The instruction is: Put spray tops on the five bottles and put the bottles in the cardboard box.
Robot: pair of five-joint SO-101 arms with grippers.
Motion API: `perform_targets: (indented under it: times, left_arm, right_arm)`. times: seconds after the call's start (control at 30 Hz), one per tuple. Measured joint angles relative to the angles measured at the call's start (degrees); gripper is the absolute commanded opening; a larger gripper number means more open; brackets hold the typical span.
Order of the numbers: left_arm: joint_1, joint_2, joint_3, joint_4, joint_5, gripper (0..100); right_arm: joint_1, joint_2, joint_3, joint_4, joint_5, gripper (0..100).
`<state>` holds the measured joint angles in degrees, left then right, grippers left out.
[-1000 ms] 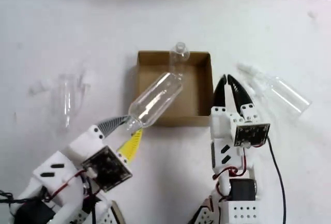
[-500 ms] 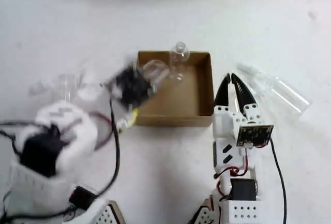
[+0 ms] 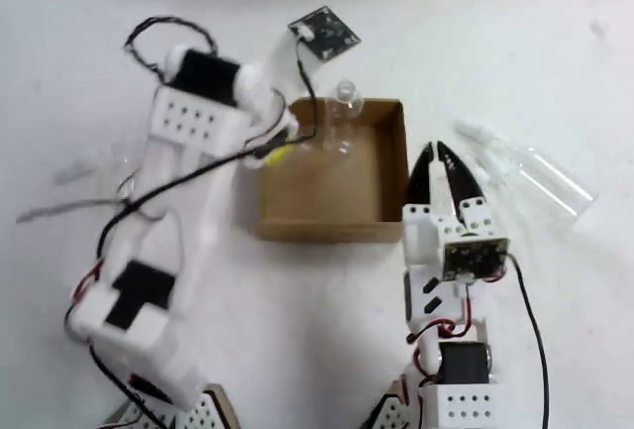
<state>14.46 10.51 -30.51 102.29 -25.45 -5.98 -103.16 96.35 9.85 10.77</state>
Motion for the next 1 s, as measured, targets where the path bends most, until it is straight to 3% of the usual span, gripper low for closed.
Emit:
perform_targets:
  times: [0.47, 1.0]
  left_arm:
    - [-1.41, 24.7, -22.86, 0.0, -2.29, 10]
    - [-1.49, 31.12, -30.59, 0.0, -5.19, 10]
  right_arm:
    - [-1.32, 0.0, 0.0, 0.53, 1.32, 1.6]
    - [-1.41, 0.0, 0.0, 1.49, 1.41, 1.6]
